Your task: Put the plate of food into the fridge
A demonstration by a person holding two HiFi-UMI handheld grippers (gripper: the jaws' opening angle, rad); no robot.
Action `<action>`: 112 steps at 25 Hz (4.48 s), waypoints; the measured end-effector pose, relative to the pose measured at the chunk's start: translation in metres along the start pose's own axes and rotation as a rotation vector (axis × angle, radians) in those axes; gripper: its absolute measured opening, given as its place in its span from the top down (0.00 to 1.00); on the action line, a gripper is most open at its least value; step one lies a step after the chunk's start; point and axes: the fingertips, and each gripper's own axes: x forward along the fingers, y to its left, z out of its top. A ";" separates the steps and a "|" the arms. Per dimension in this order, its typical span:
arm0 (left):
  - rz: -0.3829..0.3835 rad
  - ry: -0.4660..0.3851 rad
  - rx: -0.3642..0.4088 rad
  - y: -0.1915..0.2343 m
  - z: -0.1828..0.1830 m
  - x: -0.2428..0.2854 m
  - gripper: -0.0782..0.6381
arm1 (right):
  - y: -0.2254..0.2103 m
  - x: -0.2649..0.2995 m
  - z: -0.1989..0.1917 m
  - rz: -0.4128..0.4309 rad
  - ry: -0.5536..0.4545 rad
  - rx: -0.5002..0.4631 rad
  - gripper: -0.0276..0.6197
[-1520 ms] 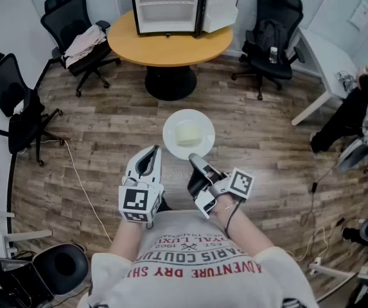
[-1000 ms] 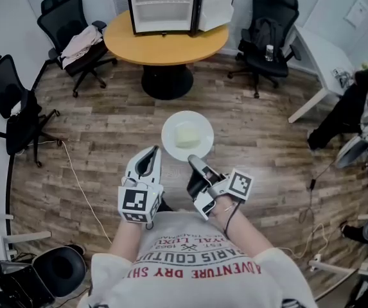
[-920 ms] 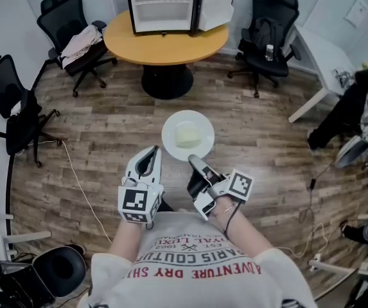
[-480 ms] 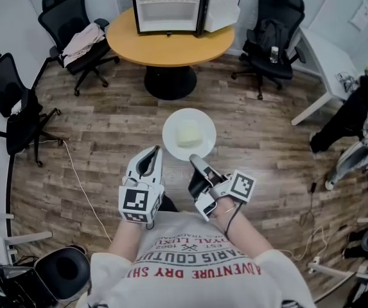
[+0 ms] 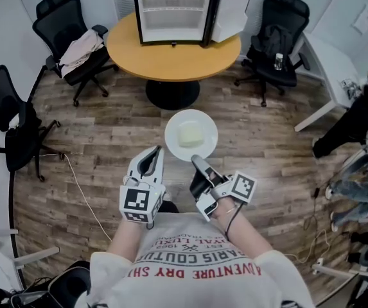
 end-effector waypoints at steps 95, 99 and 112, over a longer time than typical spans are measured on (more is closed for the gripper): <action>-0.009 -0.011 0.034 0.406 0.075 0.580 0.85 | -0.054 0.602 0.443 -0.046 -0.036 0.058 0.90; -0.013 -0.004 0.029 0.412 0.073 0.586 0.85 | -0.055 0.612 0.447 -0.050 -0.035 0.076 0.90; -0.011 0.024 -0.021 0.425 0.058 0.596 0.85 | -0.058 0.635 0.468 -0.054 -0.092 0.071 0.85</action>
